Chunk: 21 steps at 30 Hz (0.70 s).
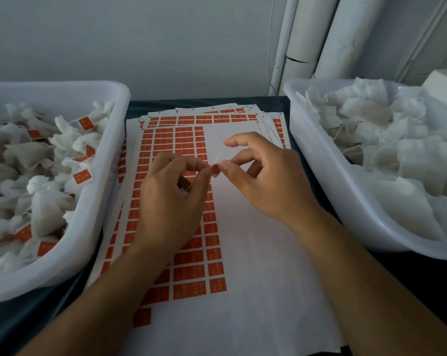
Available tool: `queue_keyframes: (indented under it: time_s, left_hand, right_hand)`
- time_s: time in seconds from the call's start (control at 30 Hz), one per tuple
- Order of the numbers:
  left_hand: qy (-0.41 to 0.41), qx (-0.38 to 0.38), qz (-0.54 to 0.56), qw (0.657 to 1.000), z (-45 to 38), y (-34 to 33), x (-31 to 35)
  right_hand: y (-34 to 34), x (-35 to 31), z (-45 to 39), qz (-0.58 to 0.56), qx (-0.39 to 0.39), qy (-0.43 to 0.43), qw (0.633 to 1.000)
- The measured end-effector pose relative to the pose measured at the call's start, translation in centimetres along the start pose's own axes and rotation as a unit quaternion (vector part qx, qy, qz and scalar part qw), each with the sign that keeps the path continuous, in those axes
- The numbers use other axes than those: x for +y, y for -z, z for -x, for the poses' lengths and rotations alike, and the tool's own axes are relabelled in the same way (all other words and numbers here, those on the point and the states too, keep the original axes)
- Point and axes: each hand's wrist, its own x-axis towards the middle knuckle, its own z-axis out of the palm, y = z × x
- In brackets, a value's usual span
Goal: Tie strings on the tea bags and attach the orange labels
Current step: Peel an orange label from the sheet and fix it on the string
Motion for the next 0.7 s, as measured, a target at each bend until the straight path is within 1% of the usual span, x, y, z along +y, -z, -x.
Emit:
queue_keyframes:
  time_s: [0.07,0.17,0.23,0.3,0.37,0.43,0.57,0.7]
  left_hand:
    - [0.008,-0.001,0.013,1.000,-0.1,0.0,-0.1]
    - [0.015,-0.012,0.037,0.999,-0.1,0.1,-0.2]
    - [0.006,-0.019,0.049,0.999,-0.1,0.0,-0.2]
    - [-0.005,-0.022,0.060,0.998,0.0,0.0,-0.1]
    - [-0.008,-0.024,0.069,0.997,0.1,0.0,-0.1]
    - [-0.003,-0.027,0.076,0.997,0.1,0.0,-0.2]
    - [0.040,-0.053,0.105,0.992,0.2,-0.3,-0.7]
    - [0.085,-0.082,0.136,0.984,-0.1,-0.3,-1.1]
  right_hand:
    - [0.4,0.3,-0.2,-0.011,-0.009,-0.025,1.000]
    - [0.5,0.4,-0.4,-0.088,-0.076,-0.069,0.991]
    - [0.3,0.2,-0.3,-0.100,-0.108,-0.058,0.987]
    - [-0.1,0.0,-0.2,-0.115,-0.117,-0.043,0.985]
    - [-0.5,0.0,0.0,-0.141,-0.103,-0.040,0.984]
    - [-0.8,0.0,0.2,-0.143,-0.070,-0.033,0.987]
    - [-0.9,-0.2,0.4,-0.104,-0.004,-0.012,0.994]
    - [-0.6,-1.0,0.0,-0.039,0.036,0.019,0.998]
